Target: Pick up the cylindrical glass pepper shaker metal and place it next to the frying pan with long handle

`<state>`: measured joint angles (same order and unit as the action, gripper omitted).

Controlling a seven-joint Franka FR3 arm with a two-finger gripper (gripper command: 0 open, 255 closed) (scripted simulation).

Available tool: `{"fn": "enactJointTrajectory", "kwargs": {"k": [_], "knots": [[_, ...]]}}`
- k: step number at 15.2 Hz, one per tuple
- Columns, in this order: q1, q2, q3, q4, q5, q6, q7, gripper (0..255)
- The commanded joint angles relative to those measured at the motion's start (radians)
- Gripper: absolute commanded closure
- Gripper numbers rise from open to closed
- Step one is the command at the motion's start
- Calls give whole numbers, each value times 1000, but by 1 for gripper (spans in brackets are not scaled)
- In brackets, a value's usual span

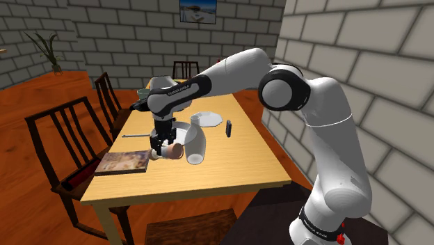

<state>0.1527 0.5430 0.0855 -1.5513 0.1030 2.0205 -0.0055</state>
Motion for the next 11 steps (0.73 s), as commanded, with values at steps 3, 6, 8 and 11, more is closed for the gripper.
{"fn": "enactJointTrajectory", "kwargs": {"k": [3,6,8,11], "knots": [[0,-19,1,25,-1,-44,6,255],[0,-33,1,44,-1,-77,9,255],[0,-41,1,59,-1,-100,12,255],[-1,-52,1,82,-2,-134,16,255]]}}
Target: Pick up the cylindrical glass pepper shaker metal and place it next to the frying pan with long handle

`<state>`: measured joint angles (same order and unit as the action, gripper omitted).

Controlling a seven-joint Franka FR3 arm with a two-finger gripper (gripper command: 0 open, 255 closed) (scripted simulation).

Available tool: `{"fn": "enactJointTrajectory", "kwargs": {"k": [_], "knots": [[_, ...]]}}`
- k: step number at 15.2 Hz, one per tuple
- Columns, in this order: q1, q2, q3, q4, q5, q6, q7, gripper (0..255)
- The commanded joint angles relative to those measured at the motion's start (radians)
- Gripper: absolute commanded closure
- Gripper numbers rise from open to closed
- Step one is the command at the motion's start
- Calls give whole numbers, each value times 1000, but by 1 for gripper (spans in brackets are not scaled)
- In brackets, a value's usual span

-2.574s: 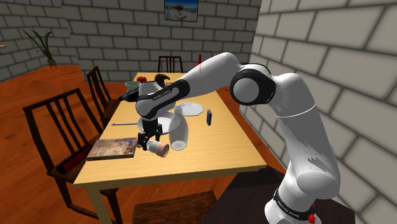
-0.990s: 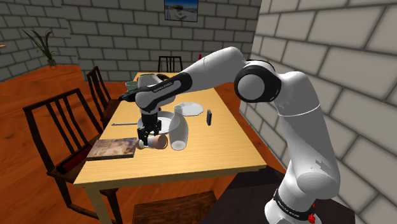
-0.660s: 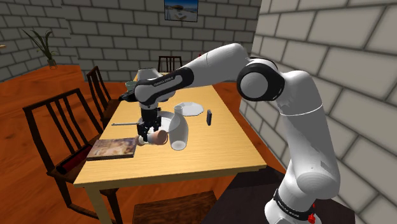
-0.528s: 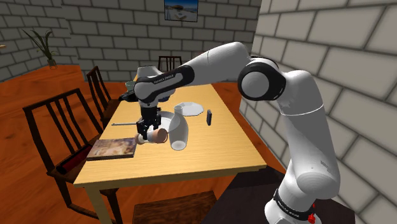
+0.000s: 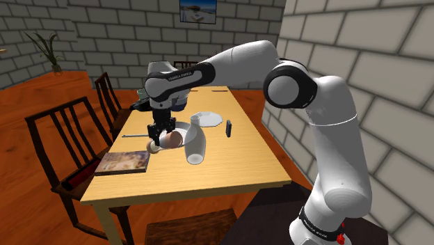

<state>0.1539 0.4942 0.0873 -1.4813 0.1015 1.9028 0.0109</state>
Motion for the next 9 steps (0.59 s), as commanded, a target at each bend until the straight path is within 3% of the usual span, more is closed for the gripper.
{"fn": "enactJointTrajectory", "kwargs": {"k": [1,7,9], "knots": [[-2,-7,0,21,0,-28,1,255],[-2,-20,0,70,-1,-90,7,255],[21,-67,11,-2,1,-60,38,255]]}}
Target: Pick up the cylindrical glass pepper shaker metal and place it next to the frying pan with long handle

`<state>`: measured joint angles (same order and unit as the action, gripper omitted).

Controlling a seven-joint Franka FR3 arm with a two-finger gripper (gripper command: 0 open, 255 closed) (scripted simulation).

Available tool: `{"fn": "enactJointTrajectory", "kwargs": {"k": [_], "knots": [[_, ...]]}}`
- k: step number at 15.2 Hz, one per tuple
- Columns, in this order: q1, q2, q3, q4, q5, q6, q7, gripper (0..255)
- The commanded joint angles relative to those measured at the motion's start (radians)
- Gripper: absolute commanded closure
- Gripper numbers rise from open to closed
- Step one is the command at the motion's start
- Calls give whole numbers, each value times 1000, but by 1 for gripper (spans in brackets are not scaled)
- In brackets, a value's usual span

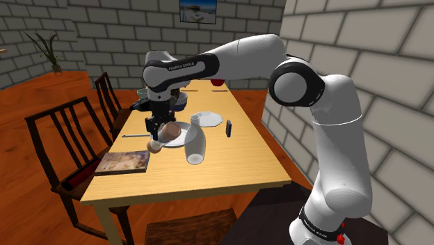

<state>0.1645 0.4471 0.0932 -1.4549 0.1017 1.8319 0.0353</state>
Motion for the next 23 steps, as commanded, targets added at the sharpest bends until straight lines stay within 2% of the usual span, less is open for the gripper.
{"fn": "enactJointTrajectory", "kwargs": {"k": [1,7,23], "knots": [[22,-41,11,-61,2,24,30,255],[91,-146,50,-218,10,90,132,255],[95,-70,48,-329,9,276,113,255]]}}
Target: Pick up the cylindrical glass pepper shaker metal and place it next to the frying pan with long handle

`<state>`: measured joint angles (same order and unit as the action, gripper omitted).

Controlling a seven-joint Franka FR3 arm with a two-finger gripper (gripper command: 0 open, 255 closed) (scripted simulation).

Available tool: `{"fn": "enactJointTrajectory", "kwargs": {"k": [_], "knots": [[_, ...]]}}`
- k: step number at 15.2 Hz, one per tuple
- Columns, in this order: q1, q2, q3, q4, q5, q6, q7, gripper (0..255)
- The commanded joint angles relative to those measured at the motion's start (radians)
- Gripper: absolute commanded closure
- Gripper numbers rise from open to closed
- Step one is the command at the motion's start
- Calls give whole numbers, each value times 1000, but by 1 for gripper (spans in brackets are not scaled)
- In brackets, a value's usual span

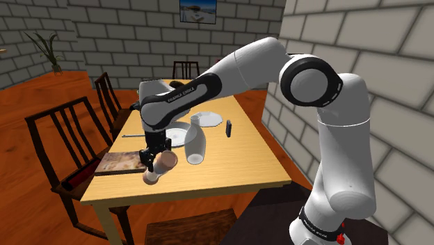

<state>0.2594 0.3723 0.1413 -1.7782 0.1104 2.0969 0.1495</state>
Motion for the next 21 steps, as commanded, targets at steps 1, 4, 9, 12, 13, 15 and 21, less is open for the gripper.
{"fn": "enactJointTrajectory", "kwargs": {"k": [1,4,9,12,13,15,21], "knots": [[1,11,0,-11,0,22,-2,255],[2,31,-1,-24,-1,55,-6,255],[3,67,-2,-42,-2,109,-11,255],[4,84,-3,-49,-2,133,-13,255],[4,84,-3,-49,-2,133,-13,255],[4,84,-3,-49,-2,133,-13,255],[4,84,-3,-49,-2,133,-13,0]]}}
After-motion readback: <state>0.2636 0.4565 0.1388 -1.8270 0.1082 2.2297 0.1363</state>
